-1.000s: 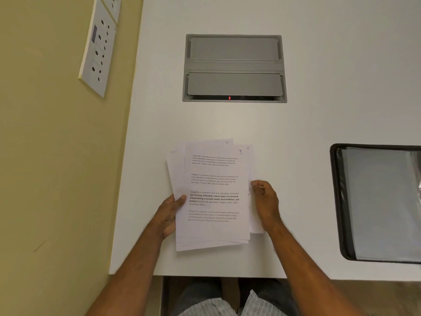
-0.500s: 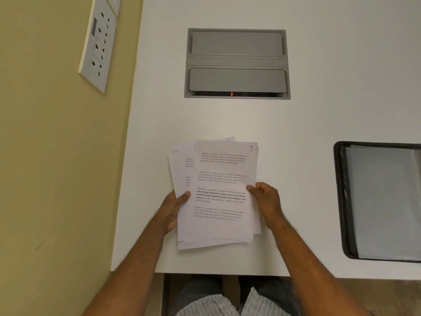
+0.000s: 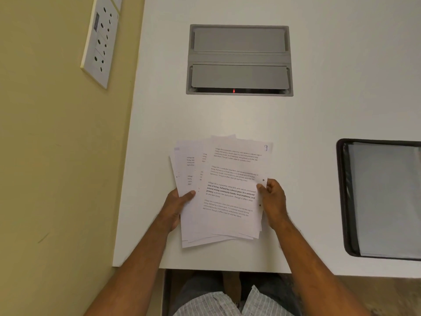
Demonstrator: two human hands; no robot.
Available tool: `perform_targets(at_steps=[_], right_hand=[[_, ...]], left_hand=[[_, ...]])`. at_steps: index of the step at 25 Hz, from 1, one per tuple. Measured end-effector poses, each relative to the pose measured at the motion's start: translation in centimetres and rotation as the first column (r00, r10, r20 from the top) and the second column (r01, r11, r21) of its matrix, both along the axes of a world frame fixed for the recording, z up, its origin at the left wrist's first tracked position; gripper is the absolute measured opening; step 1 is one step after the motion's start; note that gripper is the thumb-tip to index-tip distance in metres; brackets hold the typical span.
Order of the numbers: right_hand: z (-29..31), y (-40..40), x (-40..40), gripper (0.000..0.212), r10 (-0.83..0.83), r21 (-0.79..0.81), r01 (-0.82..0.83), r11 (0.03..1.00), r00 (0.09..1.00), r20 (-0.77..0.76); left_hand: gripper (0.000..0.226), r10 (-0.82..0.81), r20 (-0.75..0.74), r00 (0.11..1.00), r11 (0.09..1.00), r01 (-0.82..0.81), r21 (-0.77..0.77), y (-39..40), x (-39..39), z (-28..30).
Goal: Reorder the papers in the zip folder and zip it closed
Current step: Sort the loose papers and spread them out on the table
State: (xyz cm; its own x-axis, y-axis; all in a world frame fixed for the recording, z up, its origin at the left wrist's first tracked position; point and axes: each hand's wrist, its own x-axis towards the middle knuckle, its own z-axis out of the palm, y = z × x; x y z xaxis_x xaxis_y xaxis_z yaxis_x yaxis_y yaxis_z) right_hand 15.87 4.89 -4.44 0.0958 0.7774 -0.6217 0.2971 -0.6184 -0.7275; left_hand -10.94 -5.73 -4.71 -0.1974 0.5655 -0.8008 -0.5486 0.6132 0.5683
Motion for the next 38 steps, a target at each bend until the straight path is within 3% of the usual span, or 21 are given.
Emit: perform_targets(at_steps=[4, 9, 14, 18, 22, 26, 30, 33, 38], right_hand=[[-0.7, -0.2, 1.1, 0.029, -0.008, 0.02, 0.007, 1.0, 0.999, 0.036], [-0.1, 0.4, 3.6, 0.026, -0.103, 0.093, 0.086, 0.992, 0.973, 0.205], [0.9, 1.0, 5.3, 0.018, -0.146, 0.132, 0.117, 0.984, 0.96, 0.237], [2.7, 0.9, 5.2, 0.016, -0.215, 0.233, 0.168, 0.958, 0.958, 0.192], [3.5, 1.0, 4.1, 0.015, -0.103, 0.202, 0.082, 0.976, 0.99, 0.095], [4.8, 1.0, 2.1, 0.014, 0.007, 0.091, 0.002, 0.996, 0.995, -0.097], [6.8, 0.2, 0.4, 0.021, 0.031, 0.03, -0.023, 0.999, 0.956, -0.292], [7.4, -0.1, -0.5, 0.019, 0.035, 0.016, -0.032, 0.999, 0.945, -0.326], [8.2, -0.4, -0.9, 0.023, 0.094, -0.016, -0.107, 0.994, 0.926, -0.366]], left_hand=[[0.033, 0.011, -0.031, 0.999, 1.0, -0.012, -0.023, -0.1, 0.0, -0.2], [0.033, 0.049, 0.01, 0.999, 0.999, -0.049, -0.007, -0.4, -2.0, 1.1], [0.044, 0.029, 0.06, 0.998, 0.997, -0.033, 0.066, -0.9, -6.2, 2.5], [0.057, 0.033, 0.082, 0.996, 0.994, -0.041, 0.098, -0.8, -7.9, 3.8], [0.095, -0.046, 0.154, 0.987, 0.988, 0.023, 0.152, -0.5, -7.0, 4.9], [0.093, -0.066, 0.19, 0.98, 0.985, 0.034, 0.167, -0.1, -5.2, 5.0], [0.064, -0.045, 0.179, 0.983, 0.989, 0.019, 0.143, -0.1, -4.3, 4.8], [0.093, -0.091, 0.173, 0.981, 0.987, 0.065, 0.146, -0.4, -3.9, 4.8], [0.096, -0.101, 0.156, 0.983, 0.985, 0.076, 0.158, -0.7, -3.6, 4.8]])
